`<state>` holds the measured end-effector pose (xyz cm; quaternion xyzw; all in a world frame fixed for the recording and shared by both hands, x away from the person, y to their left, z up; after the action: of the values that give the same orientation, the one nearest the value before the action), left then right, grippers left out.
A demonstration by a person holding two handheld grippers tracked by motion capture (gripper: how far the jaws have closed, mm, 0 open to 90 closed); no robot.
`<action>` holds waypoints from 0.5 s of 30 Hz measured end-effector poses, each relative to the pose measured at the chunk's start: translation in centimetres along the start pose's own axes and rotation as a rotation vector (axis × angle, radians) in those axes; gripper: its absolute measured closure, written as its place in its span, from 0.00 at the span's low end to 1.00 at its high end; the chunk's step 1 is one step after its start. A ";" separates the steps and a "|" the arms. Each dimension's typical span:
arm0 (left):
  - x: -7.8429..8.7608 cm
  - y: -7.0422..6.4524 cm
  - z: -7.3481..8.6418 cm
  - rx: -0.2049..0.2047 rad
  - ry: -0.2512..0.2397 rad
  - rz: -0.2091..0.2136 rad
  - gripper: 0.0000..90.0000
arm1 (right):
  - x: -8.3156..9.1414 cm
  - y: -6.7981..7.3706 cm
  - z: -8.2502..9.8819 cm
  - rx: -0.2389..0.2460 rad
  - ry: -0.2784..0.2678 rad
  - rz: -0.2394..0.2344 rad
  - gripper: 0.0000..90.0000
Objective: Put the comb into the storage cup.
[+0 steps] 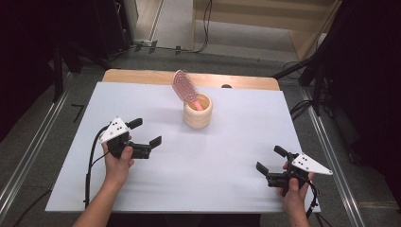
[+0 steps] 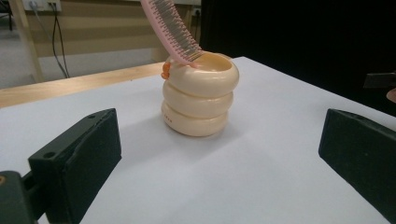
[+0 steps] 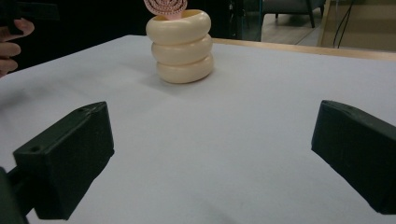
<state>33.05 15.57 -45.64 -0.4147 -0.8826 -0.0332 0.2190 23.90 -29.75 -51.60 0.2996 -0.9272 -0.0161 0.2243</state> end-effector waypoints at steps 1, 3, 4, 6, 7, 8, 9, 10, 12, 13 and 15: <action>0.2 0.0 0.0 0.000 -0.002 0.000 0.00 | 0.0 0.0 0.0 0.000 0.001 0.000 0.00; 0.7 0.0 0.2 0.003 -0.011 -0.004 0.00 | 0.0 0.0 0.0 -0.001 0.000 0.001 0.00; 0.9 0.0 0.3 0.007 -0.013 -0.004 0.00 | 0.0 0.0 0.0 0.000 0.000 0.001 0.00; 1.3 0.0 0.6 0.003 -0.011 -0.008 0.00 | 0.0 0.0 0.0 -0.002 -0.001 0.002 0.00; 1.4 0.0 0.8 0.001 -0.008 -0.014 0.00 | 0.0 0.0 0.0 -0.004 -0.002 0.002 0.00; 1.6 0.1 1.0 0.001 -0.005 -0.018 0.00 | 0.1 0.0 0.0 -0.002 -0.001 0.001 0.00; 1.8 0.1 1.1 0.003 -0.008 -0.019 0.00 | 0.1 0.0 0.0 -0.003 -0.001 0.001 0.00; 2.1 0.2 1.3 0.003 -0.008 -0.021 0.00 | 0.1 0.0 0.0 -0.003 -0.001 0.002 0.00; 2.5 0.4 1.5 0.003 -0.009 -0.030 0.00 | 0.1 0.0 0.0 -0.002 -0.001 0.002 0.00; 2.7 0.5 1.6 0.005 -0.008 -0.034 0.00 | 0.1 0.0 0.0 -0.003 0.000 0.002 0.00; 3.2 0.6 1.9 0.008 -0.009 -0.041 0.00 | 0.1 0.0 0.0 -0.004 -0.001 0.002 0.00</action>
<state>31.03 18.74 -46.10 -0.3957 -0.8920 -0.0325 0.2160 23.86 -29.76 -51.56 0.2981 -0.9276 -0.0176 0.2244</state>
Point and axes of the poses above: each handheld gripper's, and its own axes: x roughly backward along the jaws, z roughly out of its underside, y roughly to its left, the point moved 4 cm from there along -x, roughly forward along the jaws, and after that the axes turned 9 degrees about y, right-handed, at the moved point
